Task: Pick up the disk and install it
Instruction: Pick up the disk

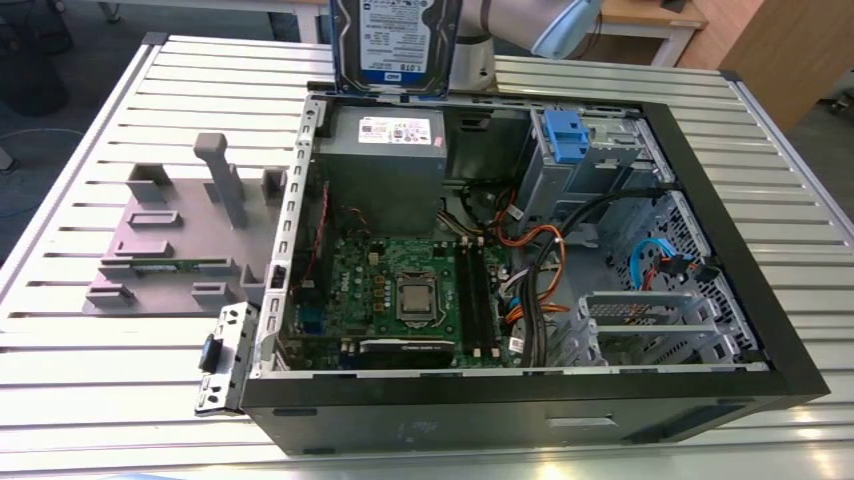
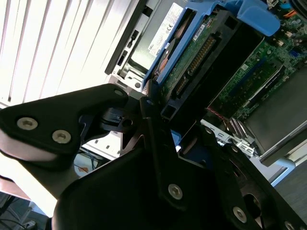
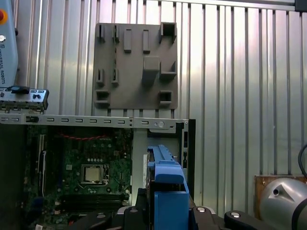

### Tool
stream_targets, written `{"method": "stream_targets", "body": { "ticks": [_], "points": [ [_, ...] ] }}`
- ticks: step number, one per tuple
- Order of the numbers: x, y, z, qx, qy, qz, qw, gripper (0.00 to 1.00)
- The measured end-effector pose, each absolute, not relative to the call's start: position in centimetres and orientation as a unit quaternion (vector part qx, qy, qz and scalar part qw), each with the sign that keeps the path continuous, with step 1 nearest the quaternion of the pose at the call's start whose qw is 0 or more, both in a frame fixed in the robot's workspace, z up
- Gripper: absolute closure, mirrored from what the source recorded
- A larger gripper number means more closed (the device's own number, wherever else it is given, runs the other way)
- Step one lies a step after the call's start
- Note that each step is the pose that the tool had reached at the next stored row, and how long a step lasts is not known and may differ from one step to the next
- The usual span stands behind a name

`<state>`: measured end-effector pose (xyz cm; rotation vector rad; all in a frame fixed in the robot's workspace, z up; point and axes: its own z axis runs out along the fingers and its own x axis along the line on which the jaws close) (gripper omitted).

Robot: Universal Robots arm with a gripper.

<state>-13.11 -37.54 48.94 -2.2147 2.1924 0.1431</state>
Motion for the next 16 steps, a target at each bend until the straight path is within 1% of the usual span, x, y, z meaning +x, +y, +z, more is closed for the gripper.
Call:
{"method": "stream_targets", "body": {
  "ticks": [16],
  "points": [
    [-12.04,-37.54,48.91,-0.71,0.703,0.046,0.011,0.63]
  ]
}}
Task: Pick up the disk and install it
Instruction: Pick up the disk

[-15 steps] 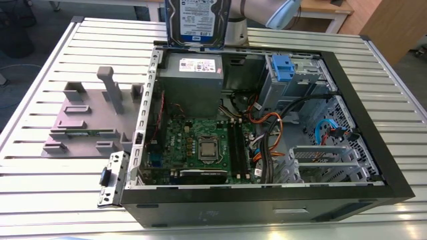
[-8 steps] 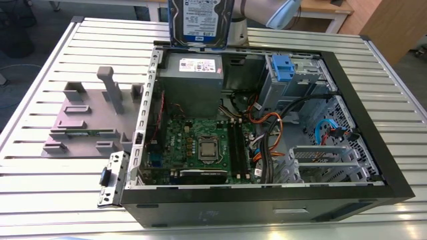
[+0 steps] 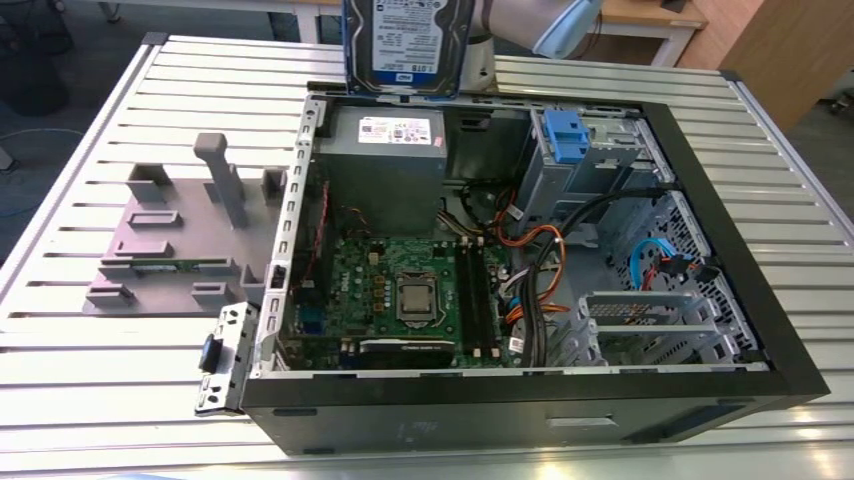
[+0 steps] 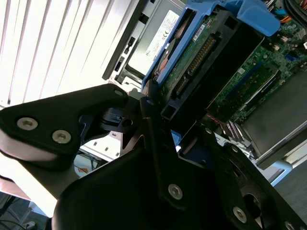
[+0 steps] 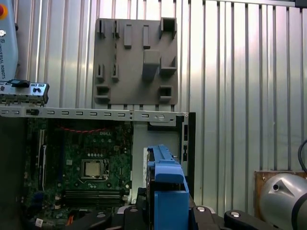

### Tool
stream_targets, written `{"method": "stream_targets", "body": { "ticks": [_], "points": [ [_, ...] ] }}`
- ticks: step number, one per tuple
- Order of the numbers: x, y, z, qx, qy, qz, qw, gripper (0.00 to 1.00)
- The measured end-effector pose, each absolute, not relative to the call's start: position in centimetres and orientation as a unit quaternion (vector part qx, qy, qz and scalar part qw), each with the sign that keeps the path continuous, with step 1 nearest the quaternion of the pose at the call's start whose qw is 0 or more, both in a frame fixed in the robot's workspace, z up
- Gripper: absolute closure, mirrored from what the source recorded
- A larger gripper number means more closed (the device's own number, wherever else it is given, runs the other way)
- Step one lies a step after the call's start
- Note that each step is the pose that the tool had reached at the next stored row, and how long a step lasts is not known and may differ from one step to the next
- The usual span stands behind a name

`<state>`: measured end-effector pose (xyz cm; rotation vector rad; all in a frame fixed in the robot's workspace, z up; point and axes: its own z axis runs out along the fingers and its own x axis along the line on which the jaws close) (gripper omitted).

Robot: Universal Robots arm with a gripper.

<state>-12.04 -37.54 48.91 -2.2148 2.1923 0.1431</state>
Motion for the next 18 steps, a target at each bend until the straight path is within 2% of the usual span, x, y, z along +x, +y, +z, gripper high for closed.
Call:
{"method": "stream_targets", "body": {
  "ticks": [18],
  "points": [
    [-10.9,-37.5,48.9,-0.71,0.703,0.046,0.011,0.63]
  ]
}}
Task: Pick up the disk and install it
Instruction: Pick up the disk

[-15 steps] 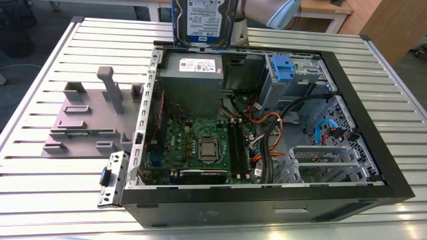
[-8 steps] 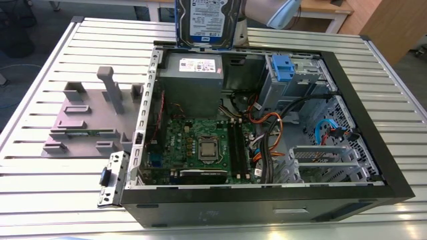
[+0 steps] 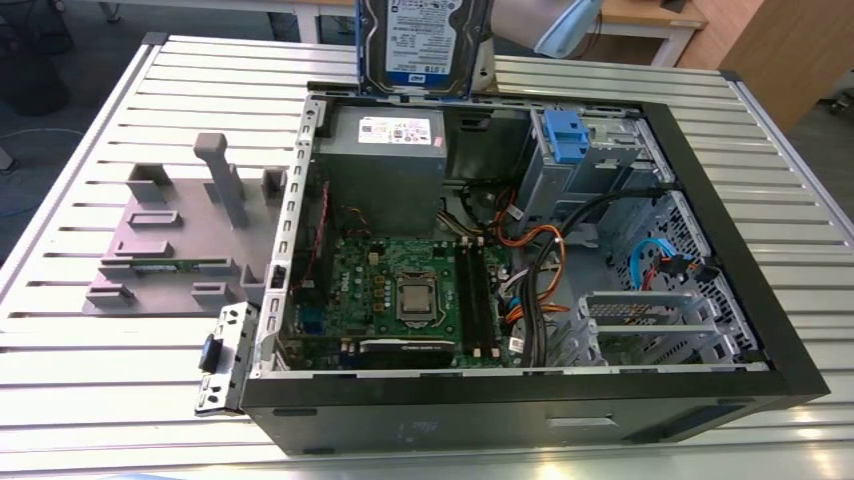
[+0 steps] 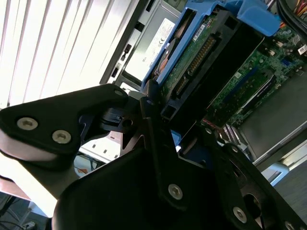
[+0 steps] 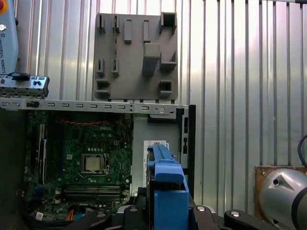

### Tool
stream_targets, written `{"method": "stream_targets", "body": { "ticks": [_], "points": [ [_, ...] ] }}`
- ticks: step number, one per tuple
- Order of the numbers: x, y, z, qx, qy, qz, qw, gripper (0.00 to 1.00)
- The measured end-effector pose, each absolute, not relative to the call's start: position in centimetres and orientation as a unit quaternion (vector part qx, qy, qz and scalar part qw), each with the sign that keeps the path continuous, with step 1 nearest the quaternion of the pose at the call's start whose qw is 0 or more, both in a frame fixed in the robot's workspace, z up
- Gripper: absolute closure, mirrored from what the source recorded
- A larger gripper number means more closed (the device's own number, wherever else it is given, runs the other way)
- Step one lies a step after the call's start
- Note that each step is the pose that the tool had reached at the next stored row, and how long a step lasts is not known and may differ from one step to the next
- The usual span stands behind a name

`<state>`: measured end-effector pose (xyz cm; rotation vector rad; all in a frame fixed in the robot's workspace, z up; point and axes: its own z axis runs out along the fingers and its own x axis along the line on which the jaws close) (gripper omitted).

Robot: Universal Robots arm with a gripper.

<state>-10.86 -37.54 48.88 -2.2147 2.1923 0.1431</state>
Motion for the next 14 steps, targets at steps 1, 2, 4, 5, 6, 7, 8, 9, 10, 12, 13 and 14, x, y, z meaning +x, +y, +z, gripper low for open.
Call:
{"method": "stream_targets", "body": {
  "ticks": [1,2,4,5,6,7,8,9,10,12,13,14],
  "points": [
    [-10.8,-37.5,48.9,-0.71,0.703,0.046,0.011,0.63],
    [-10.7,-37.5,48.9,-0.71,0.703,0.046,0.011,0.63],
    [-10.6,-37.5,48.9,-0.71,0.703,0.046,0.011,0.63],
    [-10.5,-37.5,48.9,-0.71,0.703,0.046,0.011,0.63],
    [-10.4,-37.5,48.9,-0.71,0.703,0.046,0.011,0.63],
    [-10.4,-37.5,48.9,-0.71,0.703,0.046,0.011,0.63],
    [-10.3,-37.5,48.9,-0.71,0.703,0.046,0.011,0.63],
    [-10.2,-37.5,48.9,-0.71,0.703,0.046,0.011,0.63],
    [-10.2,-37.5,48.9,-0.71,0.703,0.046,0.011,0.63],
    [-10.0,-37.5,48.9,-0.71,0.703,0.046,0.011,0.63],
    [-9.7,-37.5,48.9,-0.71,0.703,0.046,0.011,0.63],
    [-9.7,-37.5,48.8,-0.71,0.703,0.046,0.011,0.63]
  ]
}}
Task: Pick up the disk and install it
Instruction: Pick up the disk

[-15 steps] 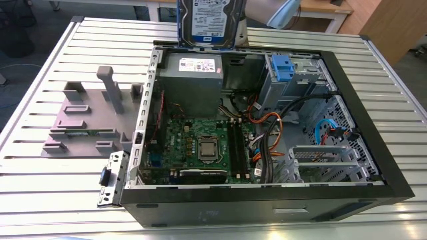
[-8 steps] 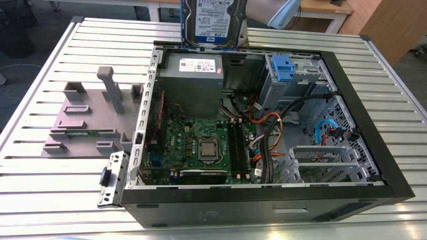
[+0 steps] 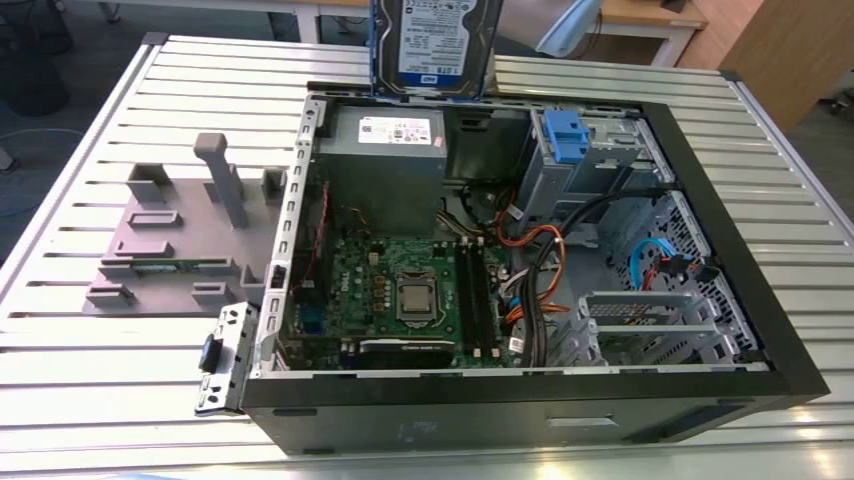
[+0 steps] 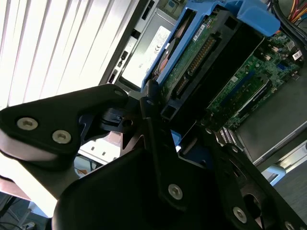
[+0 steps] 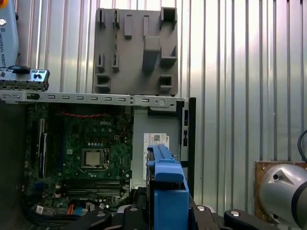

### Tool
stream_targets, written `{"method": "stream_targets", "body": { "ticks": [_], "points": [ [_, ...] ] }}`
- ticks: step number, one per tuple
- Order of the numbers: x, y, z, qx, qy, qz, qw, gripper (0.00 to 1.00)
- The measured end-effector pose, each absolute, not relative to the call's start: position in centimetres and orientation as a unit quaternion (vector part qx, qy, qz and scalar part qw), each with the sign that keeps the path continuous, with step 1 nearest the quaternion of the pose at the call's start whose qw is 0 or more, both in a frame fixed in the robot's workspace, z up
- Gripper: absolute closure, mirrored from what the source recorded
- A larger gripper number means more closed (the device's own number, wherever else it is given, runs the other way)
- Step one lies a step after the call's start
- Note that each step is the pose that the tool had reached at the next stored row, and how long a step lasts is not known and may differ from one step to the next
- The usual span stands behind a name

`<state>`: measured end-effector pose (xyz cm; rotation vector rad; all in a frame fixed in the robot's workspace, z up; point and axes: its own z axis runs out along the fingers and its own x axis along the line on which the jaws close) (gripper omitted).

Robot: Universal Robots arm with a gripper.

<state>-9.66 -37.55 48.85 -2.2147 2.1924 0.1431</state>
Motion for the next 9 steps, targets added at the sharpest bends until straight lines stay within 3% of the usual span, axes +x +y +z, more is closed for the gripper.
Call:
{"method": "stream_targets", "body": {
  "ticks": [9],
  "points": [
    [-9.18,-37.54,48.84,-0.71,0.703,0.046,0.011,0.63]
  ]
}}
